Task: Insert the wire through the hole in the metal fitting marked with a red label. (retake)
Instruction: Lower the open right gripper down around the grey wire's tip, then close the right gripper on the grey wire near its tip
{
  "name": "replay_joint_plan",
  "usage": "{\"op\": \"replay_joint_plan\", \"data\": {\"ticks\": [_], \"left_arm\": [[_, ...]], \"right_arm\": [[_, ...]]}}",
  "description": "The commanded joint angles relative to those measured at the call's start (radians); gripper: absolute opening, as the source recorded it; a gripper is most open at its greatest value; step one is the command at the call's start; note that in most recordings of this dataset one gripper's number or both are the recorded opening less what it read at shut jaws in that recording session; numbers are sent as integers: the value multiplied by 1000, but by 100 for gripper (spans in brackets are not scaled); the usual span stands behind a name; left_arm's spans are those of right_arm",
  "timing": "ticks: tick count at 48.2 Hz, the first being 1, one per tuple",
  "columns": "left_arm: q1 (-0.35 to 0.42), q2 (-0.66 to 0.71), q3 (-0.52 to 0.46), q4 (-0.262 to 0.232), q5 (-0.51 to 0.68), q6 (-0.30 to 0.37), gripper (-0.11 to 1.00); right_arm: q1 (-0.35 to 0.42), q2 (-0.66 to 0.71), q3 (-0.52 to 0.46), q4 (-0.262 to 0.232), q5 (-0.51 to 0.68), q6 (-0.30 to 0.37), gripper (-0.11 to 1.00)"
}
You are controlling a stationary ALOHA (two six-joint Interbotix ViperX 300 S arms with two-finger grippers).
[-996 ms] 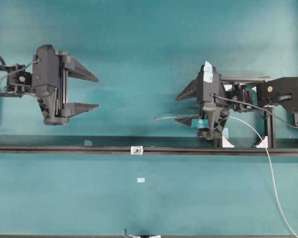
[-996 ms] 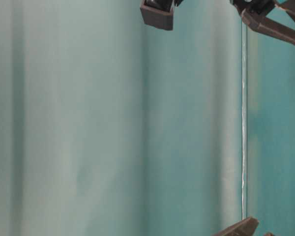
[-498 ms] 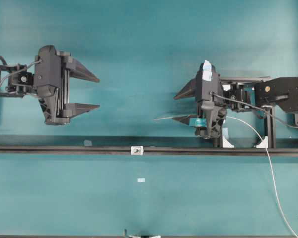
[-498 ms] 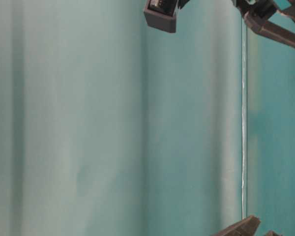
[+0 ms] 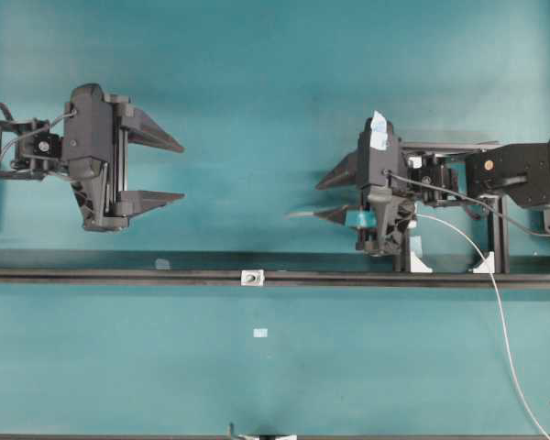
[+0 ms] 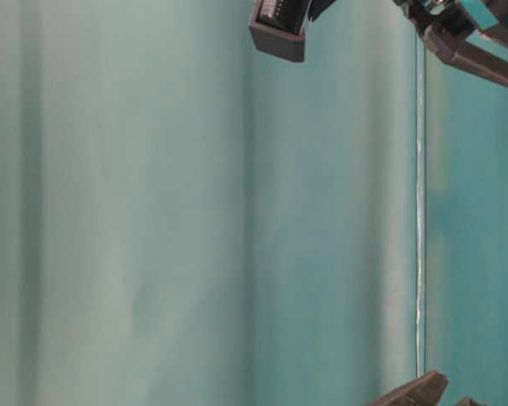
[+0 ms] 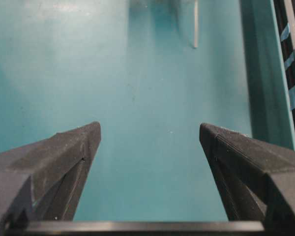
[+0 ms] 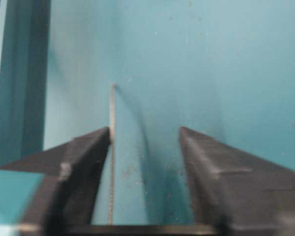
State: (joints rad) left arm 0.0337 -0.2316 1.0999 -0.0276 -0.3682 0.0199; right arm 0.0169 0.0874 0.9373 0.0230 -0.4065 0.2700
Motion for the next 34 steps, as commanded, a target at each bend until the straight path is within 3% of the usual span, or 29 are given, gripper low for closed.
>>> {"op": "replay_joint_plan", "data": {"ticks": [1, 7, 11, 34], "left_arm": [[3, -8, -15, -2, -9, 0, 57], [3, -8, -15, -2, -9, 0, 57], [3, -8, -15, -2, -9, 0, 57], [3, -6, -18, -2, -9, -2, 57]], "right_arm": [[-2, -8, -15, 3, -6, 0, 48], [-2, -9, -11, 5, -3, 0, 17], [-2, -9, -11, 3, -3, 0, 3], [-2, -20, -15, 3, -5, -2, 2]]}}
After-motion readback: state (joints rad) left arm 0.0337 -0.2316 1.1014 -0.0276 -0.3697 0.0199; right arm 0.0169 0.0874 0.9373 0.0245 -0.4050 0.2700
